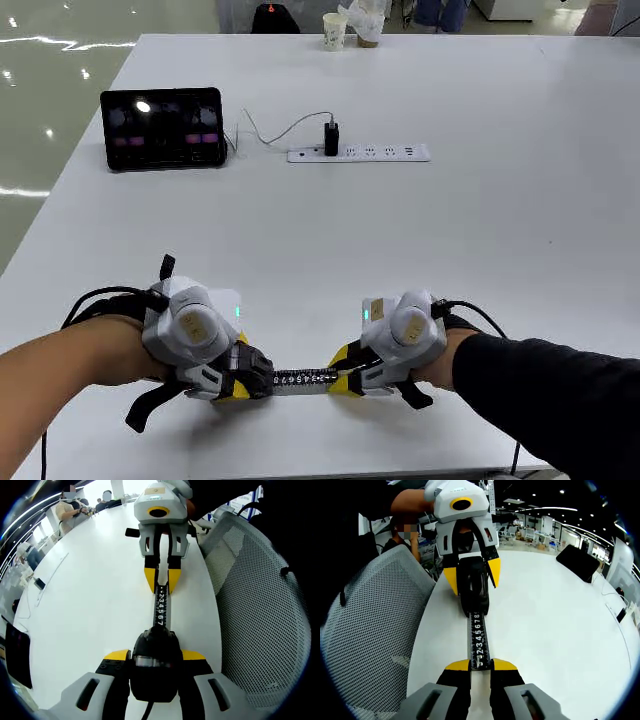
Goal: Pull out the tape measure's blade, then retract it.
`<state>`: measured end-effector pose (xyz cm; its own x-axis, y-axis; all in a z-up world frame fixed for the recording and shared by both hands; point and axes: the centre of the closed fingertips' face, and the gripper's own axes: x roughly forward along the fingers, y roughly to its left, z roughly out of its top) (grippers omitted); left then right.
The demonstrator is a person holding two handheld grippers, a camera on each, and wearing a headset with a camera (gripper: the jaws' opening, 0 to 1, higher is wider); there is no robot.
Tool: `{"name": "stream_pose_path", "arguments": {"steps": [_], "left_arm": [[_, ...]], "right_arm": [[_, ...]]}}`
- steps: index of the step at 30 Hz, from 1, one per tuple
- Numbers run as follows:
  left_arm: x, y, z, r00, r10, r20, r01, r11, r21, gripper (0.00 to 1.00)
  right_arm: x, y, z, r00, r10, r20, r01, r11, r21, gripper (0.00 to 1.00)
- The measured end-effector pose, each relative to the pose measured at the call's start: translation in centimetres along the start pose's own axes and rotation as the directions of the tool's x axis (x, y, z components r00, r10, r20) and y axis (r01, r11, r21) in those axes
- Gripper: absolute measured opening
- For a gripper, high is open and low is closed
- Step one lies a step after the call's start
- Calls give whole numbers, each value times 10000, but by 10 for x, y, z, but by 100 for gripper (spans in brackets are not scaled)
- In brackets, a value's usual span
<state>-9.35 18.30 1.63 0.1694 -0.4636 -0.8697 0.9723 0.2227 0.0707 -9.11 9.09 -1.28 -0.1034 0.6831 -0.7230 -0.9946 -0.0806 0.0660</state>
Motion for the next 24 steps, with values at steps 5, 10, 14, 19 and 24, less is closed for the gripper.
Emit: {"name": "stream_pose_path", "arguments": {"steps": [5,10,14,19,24], "left_arm": [[0,0,0,10000,11,-12,-11,10000,-7,31],[0,0,0,10000,34,14,-34,10000,-8,31],[0,0,1,10000,82,46,-82,10000,-11,31],[0,0,1,10000,82,40,-82,10000,-8,31],[0,0,1,9999,92,67,-92,10000,-16,31]], "right_arm": [[-5,0,-4,10000,-39,39,39,10000,23,10],[-5,-1,-6,10000,-48,-7,48,10000,-1,10],[-7,-2,-8,10000,-57,-23,57,9999,-107,10],[-9,-1,-10,10000,-53,-36,52,9999,-125,10],[-11,-2,-13,10000,-48,-38,48,10000,-5,10]]}}
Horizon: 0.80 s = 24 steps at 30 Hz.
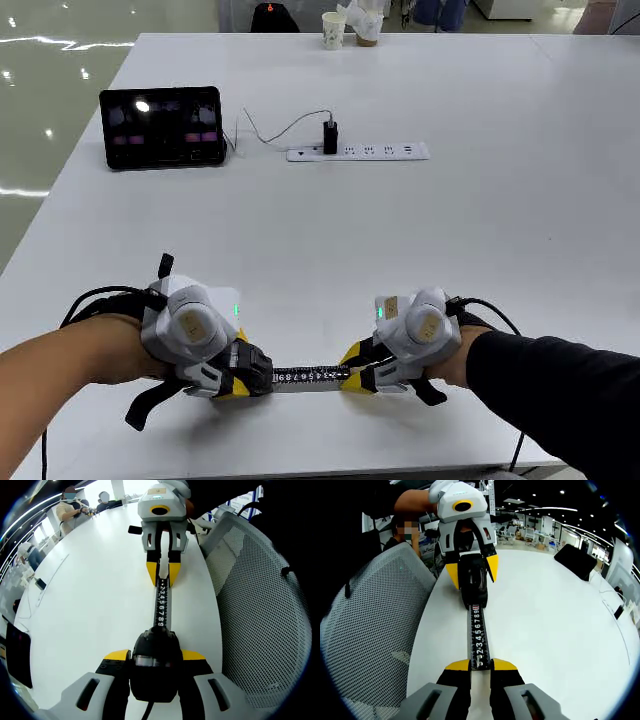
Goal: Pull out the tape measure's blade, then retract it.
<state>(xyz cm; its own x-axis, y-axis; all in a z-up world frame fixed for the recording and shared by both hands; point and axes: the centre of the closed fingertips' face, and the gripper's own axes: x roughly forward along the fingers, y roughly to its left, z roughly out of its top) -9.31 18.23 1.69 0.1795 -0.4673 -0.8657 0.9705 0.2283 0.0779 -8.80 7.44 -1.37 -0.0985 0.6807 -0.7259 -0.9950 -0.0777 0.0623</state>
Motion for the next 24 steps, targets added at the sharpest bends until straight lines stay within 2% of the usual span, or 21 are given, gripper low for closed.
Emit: {"name": "stream_pose_path", "arguments": {"steps": [24], "left_arm": [[1,0,0,10000,9,-5,-9,10000,-3,31]], "right_arm": [[-13,-2,-13,9999,-77,-84,78,10000,50,10]]}}
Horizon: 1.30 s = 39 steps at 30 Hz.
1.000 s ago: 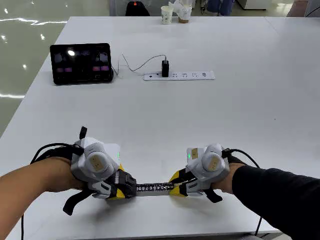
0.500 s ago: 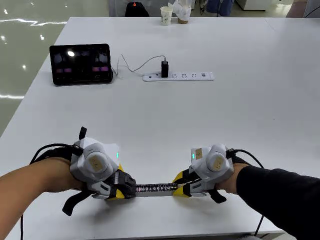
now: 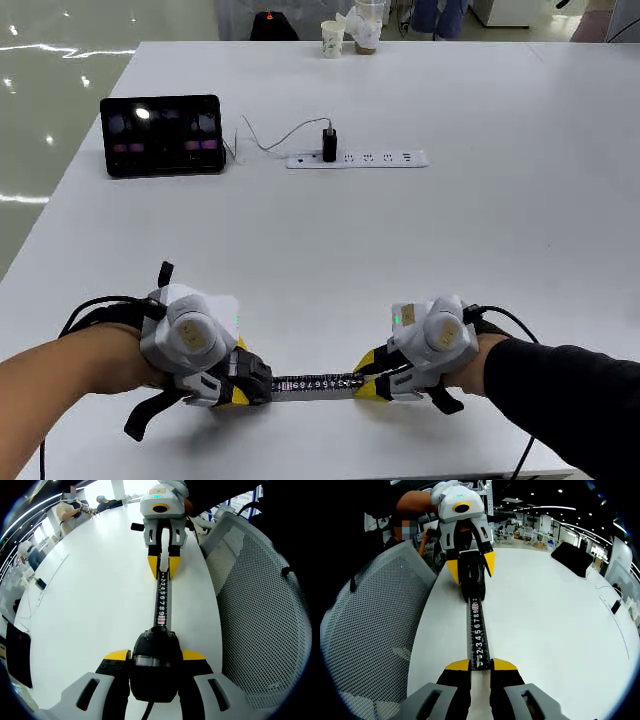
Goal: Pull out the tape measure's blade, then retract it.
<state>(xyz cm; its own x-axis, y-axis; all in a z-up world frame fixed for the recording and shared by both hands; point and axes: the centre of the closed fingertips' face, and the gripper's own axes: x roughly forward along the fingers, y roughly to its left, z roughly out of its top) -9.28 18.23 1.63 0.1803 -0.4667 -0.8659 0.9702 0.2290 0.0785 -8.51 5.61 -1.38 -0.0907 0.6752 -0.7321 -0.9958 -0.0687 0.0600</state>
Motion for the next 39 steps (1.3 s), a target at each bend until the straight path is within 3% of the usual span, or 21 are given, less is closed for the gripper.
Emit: {"name": "stream_pose_path", "arguments": {"steps": [39], "left_arm": [[0,-1,0,10000,22,-8,-22,10000,-17,31]], "right_arm": [[-19,-1,-18,9999,-18,-108,20,9999,145,10]]}}
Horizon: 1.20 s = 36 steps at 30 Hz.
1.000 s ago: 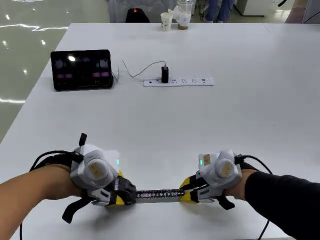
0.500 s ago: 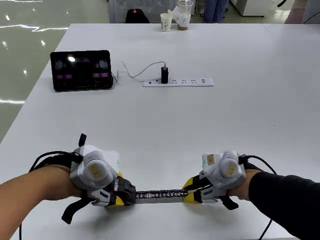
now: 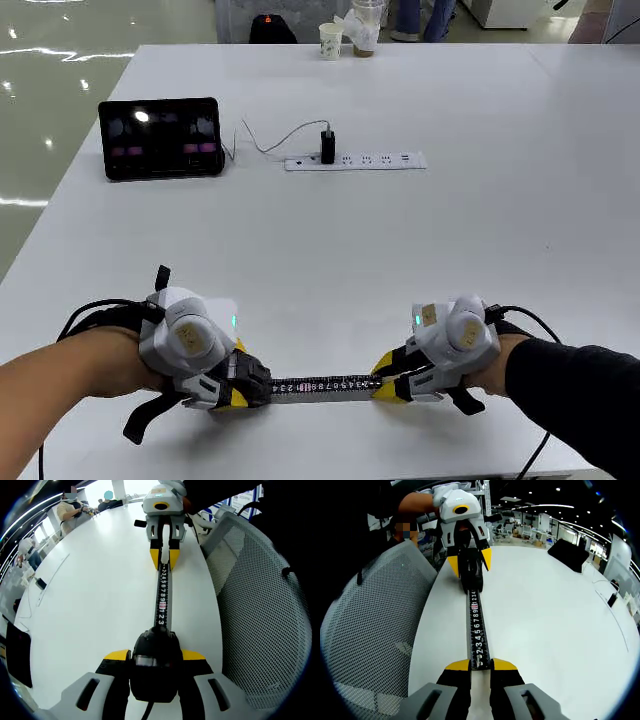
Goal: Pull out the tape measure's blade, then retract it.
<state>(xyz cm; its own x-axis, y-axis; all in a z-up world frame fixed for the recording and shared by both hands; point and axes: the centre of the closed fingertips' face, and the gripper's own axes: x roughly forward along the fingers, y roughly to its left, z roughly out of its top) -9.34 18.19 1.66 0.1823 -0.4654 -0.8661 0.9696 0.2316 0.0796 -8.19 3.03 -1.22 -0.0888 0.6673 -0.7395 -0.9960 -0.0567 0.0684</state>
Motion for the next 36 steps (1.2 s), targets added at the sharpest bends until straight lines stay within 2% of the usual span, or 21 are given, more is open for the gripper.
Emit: {"name": "stream_pose_path", "arguments": {"steps": [36], "left_arm": [[0,0,0,10000,35,62,-35,10000,-17,31]], "right_arm": [[-20,-3,-24,9997,-206,-129,210,9992,328,10]]}}
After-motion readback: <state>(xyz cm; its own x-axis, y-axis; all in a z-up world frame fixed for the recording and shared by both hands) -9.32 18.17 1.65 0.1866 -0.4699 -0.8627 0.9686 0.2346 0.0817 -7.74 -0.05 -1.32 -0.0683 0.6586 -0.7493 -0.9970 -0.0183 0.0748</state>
